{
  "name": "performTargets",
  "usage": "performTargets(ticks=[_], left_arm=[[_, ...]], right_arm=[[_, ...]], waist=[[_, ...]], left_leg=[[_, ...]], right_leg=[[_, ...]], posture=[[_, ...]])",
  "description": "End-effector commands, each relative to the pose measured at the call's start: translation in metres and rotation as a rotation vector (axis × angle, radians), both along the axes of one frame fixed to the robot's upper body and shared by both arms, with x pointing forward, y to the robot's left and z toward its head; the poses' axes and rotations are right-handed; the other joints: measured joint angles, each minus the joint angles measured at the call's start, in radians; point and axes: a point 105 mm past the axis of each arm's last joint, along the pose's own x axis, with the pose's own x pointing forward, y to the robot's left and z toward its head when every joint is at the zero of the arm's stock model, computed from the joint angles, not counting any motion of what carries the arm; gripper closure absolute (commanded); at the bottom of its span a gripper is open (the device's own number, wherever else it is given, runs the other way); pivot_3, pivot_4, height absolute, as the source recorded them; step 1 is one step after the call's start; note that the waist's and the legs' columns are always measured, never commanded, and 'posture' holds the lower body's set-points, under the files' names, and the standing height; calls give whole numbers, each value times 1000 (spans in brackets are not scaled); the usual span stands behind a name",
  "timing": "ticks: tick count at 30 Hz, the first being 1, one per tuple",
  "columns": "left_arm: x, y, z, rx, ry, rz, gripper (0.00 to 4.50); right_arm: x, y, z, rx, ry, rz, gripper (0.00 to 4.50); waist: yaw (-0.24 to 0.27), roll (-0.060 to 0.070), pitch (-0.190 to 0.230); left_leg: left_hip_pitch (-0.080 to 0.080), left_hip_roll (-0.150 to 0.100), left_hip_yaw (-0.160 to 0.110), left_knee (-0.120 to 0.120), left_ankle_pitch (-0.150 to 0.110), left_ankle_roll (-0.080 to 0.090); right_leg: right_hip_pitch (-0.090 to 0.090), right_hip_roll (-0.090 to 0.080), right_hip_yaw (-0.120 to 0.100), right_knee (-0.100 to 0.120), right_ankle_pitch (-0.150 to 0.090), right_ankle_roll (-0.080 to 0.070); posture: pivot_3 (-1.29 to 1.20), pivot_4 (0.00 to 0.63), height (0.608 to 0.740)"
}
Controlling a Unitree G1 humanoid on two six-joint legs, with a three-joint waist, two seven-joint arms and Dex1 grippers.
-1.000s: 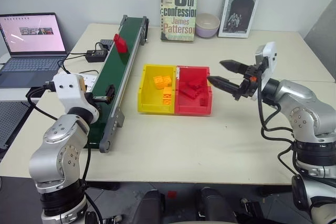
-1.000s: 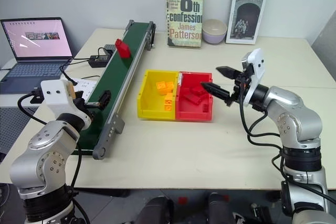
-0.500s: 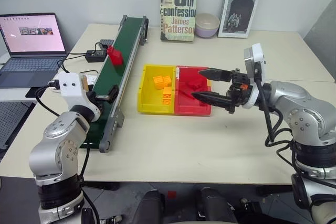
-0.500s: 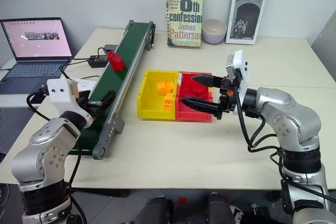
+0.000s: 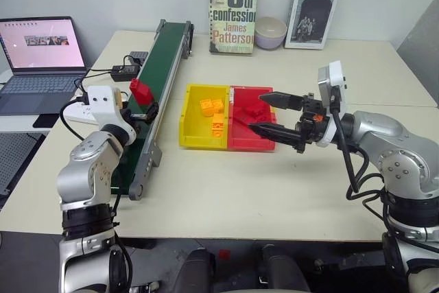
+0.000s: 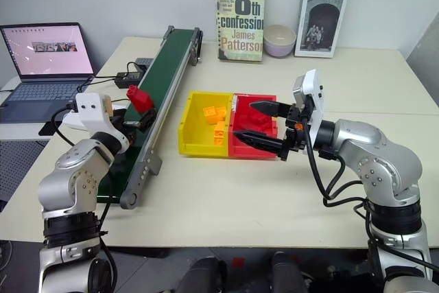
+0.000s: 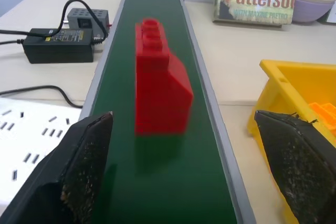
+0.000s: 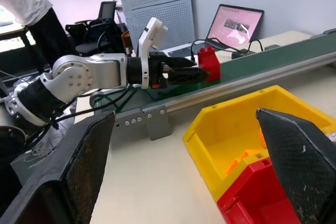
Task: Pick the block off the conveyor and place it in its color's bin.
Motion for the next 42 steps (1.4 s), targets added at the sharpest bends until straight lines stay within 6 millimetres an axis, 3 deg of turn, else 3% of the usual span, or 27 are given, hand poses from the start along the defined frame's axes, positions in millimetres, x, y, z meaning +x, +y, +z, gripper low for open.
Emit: performTargets(ticks=[1,10,16,20,24,26,30,37,42], left_arm=[[1,8,10,-4,-41,37,188],[-27,-1,-1,-95,27,33,1819],[-32,-2,5,-95,24,53,2849],[-31,3,14,-70,21,73,2957],[-9,-1,46,-8,-18,14,2958],[2,-13,63,27,-43,-67,2958],[20,-67,96,111,-87,-365,2958],[38,-164,93,229,-47,-770,2958],[34,-196,83,281,-28,-939,2958]], right_arm=[[-6,-4,14,18,-57,-12,0],[-5,-10,17,27,-63,-51,0],[-3,-10,19,32,-66,-58,0],[-1,-11,19,33,-70,-69,0],[2,-14,18,31,-76,-94,0],[3,-15,19,30,-83,-105,0],[3,-22,23,14,-104,-130,0],[6,-47,11,-113,-142,-308,0],[-4,-51,1,-156,-132,-370,0]], waist=[[-1,0,0],[-2,0,0],[0,0,0],[-1,0,0],[3,0,0],[6,0,0],[10,-1,0],[12,-1,0],[-2,0,0]], left_leg=[[0,0,0,0,0,0],[0,1,-1,0,0,0],[0,1,-1,0,0,0],[0,1,-1,0,0,0],[0,1,-1,0,0,0],[-1,0,-3,1,0,0],[-1,-2,1,1,0,0],[-2,-3,3,0,0,1],[-3,-1,3,-2,0,1]], right_leg=[[0,0,0,0,0,0],[0,-2,0,0,0,0],[0,-2,0,0,0,0],[0,0,0,0,0,0],[0,1,-1,0,0,0],[0,2,-3,0,0,0],[1,1,-2,-1,0,0],[0,0,-2,-2,1,2],[-3,2,-1,-1,0,2]], posture=[[0,150,740],[0,150,740],[0,150,740],[0,150,740],[0,150,740],[0,150,740],[0,150,740],[0,150,740],[0,150,740]])
